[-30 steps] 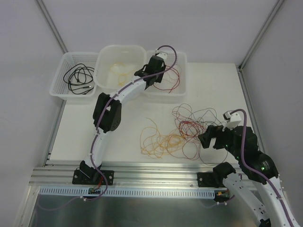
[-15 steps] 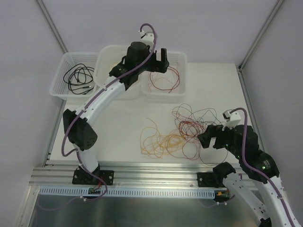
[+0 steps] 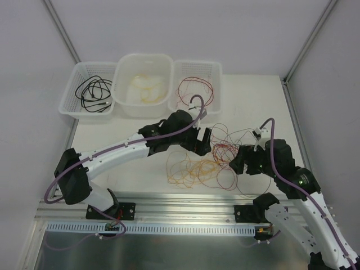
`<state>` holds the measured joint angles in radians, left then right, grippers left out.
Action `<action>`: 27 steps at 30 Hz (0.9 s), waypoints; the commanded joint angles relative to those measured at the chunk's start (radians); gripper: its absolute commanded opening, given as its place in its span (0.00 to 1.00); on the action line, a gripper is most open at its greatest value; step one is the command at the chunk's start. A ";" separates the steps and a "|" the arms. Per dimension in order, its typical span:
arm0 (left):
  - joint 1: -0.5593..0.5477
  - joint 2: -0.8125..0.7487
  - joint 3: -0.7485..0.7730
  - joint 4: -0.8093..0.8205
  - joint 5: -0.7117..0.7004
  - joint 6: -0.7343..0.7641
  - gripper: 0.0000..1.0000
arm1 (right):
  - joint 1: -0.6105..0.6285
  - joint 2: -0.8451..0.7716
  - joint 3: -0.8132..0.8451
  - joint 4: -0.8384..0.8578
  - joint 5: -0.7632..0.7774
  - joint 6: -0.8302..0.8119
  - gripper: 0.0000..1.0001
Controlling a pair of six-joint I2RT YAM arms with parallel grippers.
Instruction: Untangle the cables
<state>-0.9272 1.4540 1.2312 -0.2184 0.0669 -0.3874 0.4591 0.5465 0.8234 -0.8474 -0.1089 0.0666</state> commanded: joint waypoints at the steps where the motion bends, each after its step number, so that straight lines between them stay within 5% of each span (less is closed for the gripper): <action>1: -0.041 0.026 -0.039 0.014 -0.058 -0.048 0.98 | 0.006 0.032 -0.027 0.059 -0.037 0.029 0.77; 7: -0.047 0.144 -0.045 0.074 -0.061 -0.088 0.89 | 0.004 0.128 -0.066 0.149 -0.037 0.026 0.60; 17: -0.059 0.331 -0.029 0.168 0.010 -0.149 0.65 | 0.004 0.300 -0.133 0.364 0.001 0.074 0.55; 20: -0.068 0.364 -0.026 0.188 0.030 -0.160 0.43 | 0.004 0.357 -0.162 0.419 0.020 0.087 0.54; 21: -0.070 0.367 -0.029 0.191 0.033 -0.162 0.22 | 0.006 0.383 -0.170 0.432 0.026 0.091 0.54; 23: -0.070 0.353 -0.039 0.191 0.028 -0.160 0.00 | 0.003 0.409 -0.184 0.464 0.066 0.098 0.52; 27: -0.056 0.220 -0.143 0.176 -0.036 -0.139 0.00 | -0.052 0.490 -0.214 0.481 0.150 0.148 0.38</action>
<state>-0.9886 1.8019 1.1507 -0.0605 0.0681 -0.5350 0.4469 1.0000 0.6277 -0.4332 -0.0486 0.1547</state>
